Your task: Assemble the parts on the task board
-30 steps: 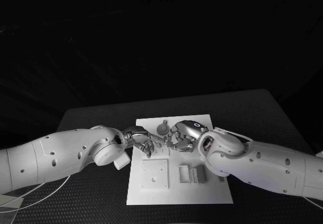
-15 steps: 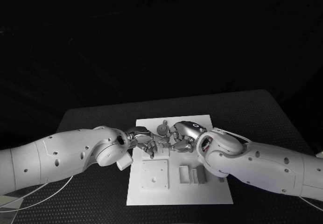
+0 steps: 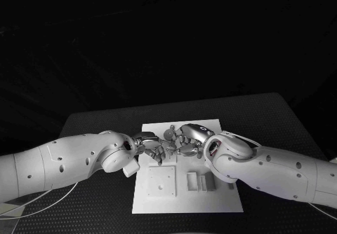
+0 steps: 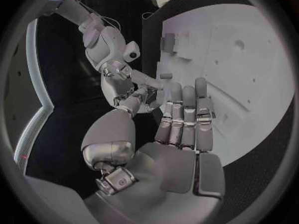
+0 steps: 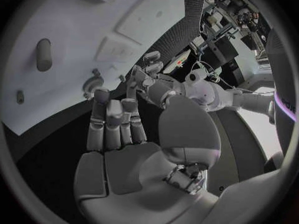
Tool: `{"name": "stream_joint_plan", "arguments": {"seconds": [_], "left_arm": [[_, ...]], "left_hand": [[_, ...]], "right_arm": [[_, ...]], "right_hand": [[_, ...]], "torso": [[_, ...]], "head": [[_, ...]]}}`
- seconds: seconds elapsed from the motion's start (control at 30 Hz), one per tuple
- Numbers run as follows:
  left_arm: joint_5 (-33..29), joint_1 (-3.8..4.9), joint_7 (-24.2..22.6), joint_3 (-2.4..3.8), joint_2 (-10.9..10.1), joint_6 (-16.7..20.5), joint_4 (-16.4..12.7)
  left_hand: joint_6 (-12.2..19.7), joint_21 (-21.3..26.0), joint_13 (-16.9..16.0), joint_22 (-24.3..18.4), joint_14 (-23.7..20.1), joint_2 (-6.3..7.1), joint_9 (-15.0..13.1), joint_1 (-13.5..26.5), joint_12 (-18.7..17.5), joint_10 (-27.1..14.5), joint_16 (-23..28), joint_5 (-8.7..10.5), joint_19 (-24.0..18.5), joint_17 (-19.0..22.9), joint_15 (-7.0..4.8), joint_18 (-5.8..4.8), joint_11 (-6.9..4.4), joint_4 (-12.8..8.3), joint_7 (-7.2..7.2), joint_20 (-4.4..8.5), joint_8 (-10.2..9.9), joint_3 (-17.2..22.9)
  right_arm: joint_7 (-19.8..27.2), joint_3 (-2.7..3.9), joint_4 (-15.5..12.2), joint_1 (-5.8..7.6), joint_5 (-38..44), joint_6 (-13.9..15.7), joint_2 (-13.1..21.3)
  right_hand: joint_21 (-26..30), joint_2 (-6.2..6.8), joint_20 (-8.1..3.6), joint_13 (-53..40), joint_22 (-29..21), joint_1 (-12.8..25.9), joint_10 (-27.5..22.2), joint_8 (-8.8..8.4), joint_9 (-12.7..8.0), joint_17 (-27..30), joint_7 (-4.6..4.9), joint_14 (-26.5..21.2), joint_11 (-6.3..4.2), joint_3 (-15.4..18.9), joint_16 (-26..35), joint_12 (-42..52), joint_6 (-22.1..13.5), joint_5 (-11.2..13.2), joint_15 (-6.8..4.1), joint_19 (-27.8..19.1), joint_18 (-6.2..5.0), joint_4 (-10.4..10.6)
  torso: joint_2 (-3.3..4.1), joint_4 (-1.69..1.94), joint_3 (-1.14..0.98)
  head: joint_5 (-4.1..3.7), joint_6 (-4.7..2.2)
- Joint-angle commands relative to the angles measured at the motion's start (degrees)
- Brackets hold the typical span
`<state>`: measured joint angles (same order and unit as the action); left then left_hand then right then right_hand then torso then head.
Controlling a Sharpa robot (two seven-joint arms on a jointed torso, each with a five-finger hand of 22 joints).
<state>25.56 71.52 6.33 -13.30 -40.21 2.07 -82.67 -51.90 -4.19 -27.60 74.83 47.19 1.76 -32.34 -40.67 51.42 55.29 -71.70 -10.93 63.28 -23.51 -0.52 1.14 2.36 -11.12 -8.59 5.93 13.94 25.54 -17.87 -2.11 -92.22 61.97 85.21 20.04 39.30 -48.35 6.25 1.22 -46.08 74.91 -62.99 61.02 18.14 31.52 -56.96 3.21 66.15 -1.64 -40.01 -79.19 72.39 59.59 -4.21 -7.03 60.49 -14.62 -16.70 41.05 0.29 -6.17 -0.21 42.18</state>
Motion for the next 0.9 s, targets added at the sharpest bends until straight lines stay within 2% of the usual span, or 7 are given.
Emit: {"name": "stream_joint_plan", "arguments": {"seconds": [0.03, 0.1, 0.33, 0.4, 0.47, 0.67, 0.9], "left_arm": [[-0.3, -0.02, -0.6, 0.01, 0.2, -1.4, 0.0], [-0.3, -0.02, -0.9, 0.01, 0.2, -1.3, 0.0], [-0.4, -0.02, -1.6, 0.01, 0.2, -1.3, 0.0], [-0.4, -0.02, -1.5, 0.01, 0.2, -1.2, 0.0], [-0.4, -0.02, -1.5, 0.01, 0.2, -1.3, 0.0], [-0.4, -0.03, -1.6, 0.01, 0.3, -1.2, 0.0], [-0.4, -0.03, -1.5, 0.01, 0.3, -1.2, -0.1]], "left_hand": [[-0.7, 0.1, 0.1, 0.1, 0.1, -1.04, 0.2, 1.2, -0.4, 0.6, -0.1, -2.69, 0.1, -0.1, 0.25, 0.60, -0.11, 1.1, 0.15, -0.05, 0.5, -0.4], [-1.0, 0.1, 0.1, 0.2, 0.0, -2.64, 0.2, 3.3, -0.5, 0.6, -0.1, -5.24, -0.1, -0.1, 0.24, 0.57, -0.20, 1.1, 0.30, -0.03, 0.8, -1.7], [-1.7, 0.1, 0.2, 0.3, 0.0, -5.68, 0.0, 5.8, -0.6, 0.7, 0.0, -6.80, -0.2, -0.1, 0.17, 0.55, -0.44, 1.5, 0.60, 0.03, 1.3, -2.2], [-2.0, 0.1, 0.3, 0.3, 0.0, -6.64, 0.0, 6.4, -0.7, 0.7, 0.0, -8.77, -0.3, -0.1, 0.18, 0.51, -0.50, 1.4, 0.69, 0.02, 1.6, -2.1], [-2.8, 0.0, 0.3, 0.4, 0.0, -6.91, -0.3, 6.3, -0.8, 0.8, -0.1, -10.03, -0.3, -0.2, 0.16, 0.50, -0.68, 0.6, 0.95, 0.04, 2.1, -2.0], [-3.7, -0.1, 0.4, 0.7, 0.3, -8.10, -1.1, 4.3, -0.9, 1.1, -0.2, -10.17, 0.1, -0.2, 0.04, 0.45, -1.02, -3.3, 1.39, 0.15, 3.1, -0.6], [-4.0, -0.3, 0.6, 0.9, 0.7, -7.02, -1.5, 1.5, -1.3, 1.4, -0.4, -9.36, 0.6, -0.3, -0.08, 0.36, -1.07, -5.0, 1.49, 0.27, 3.5, 0.9]], "right_arm": [[0.4, 0.06, 0.0, -0.02, -0.4, 0.0, -0.1], [0.5, 0.06, 0.0, -0.02, -0.4, -0.4, -0.1], [0.4, 0.06, 0.2, -0.02, -0.5, -0.9, -0.2], [0.4, 0.06, 0.3, -0.02, -0.5, -0.9, -0.2], [0.4, 0.06, 0.3, -0.02, -0.5, -0.8, -0.2], [0.6, 0.06, 0.2, -0.02, -0.5, -1.0, -0.4], [0.6, 0.06, 0.3, -0.02, -0.9, -1.2, -0.4]], "right_hand": [[-0.3, -0.58, 0.02, -0.1, 0.8, -0.1, 0.3, 0.50, 0.9, 0.1, 1.34, 0.0, -0.11, -0.4, -0.4, -0.4, 2.6, -0.2, -0.52, 0.3, -0.38, 0.1], [-0.3, -0.58, 0.02, -0.1, 0.8, -0.1, 0.3, 0.50, 0.9, 0.1, 1.33, 0.0, -0.11, -0.4, -0.4, -0.4, 2.6, -0.2, -0.53, 0.3, -0.38, 0.0], [-0.3, -0.58, 0.01, -0.1, 0.8, -0.1, 0.3, 0.49, 0.9, 0.1, 1.33, 0.0, -0.12, -0.5, -0.4, -0.4, 2.6, -0.2, -0.54, 0.3, -0.38, 0.0], [-0.3, -0.60, 0.01, -0.1, 0.8, -0.1, 0.3, 0.49, 0.9, 0.1, 1.33, 0.0, -0.12, -0.5, -0.4, -0.4, 2.6, -0.2, -0.54, 0.3, -0.38, 0.0], [-0.3, -0.63, 0.00, -0.1, 0.8, -0.1, 0.3, 0.49, 0.9, 0.1, 1.32, 0.0, -0.13, -0.5, -0.4, -0.4, 2.6, -0.2, -0.55, 0.3, -0.38, 0.0], [-0.3, -0.65, 0.00, -0.2, 0.8, -0.1, 0.3, 0.48, 0.9, 0.2, 1.32, 0.0, -0.13, -0.5, -0.5, -0.4, 2.6, -0.2, -0.55, 0.3, -0.38, 0.0], [-0.3, -0.65, -0.01, -0.2, 0.8, -0.1, 0.3, 0.47, 1.0, 0.2, 1.32, 0.0, -0.13, -0.5, -0.5, -0.4, 2.5, -0.2, -0.56, 0.3, -0.38, 0.0]], "torso": [[0.02, 0.00, 0.03], [0.03, 0.01, 0.04], [0.01, -0.03, 0.04], [0.02, -0.05, 0.03], [0.02, -0.04, 0.02], [-0.02, -0.03, -0.02], [0.00, -0.07, 0.00]], "head": [[-0.02, 0.05], [-0.03, 0.06], [0.00, 0.18], [0.02, 0.23], [0.00, 0.24], [0.03, 0.32], [0.07, 0.39]]}}
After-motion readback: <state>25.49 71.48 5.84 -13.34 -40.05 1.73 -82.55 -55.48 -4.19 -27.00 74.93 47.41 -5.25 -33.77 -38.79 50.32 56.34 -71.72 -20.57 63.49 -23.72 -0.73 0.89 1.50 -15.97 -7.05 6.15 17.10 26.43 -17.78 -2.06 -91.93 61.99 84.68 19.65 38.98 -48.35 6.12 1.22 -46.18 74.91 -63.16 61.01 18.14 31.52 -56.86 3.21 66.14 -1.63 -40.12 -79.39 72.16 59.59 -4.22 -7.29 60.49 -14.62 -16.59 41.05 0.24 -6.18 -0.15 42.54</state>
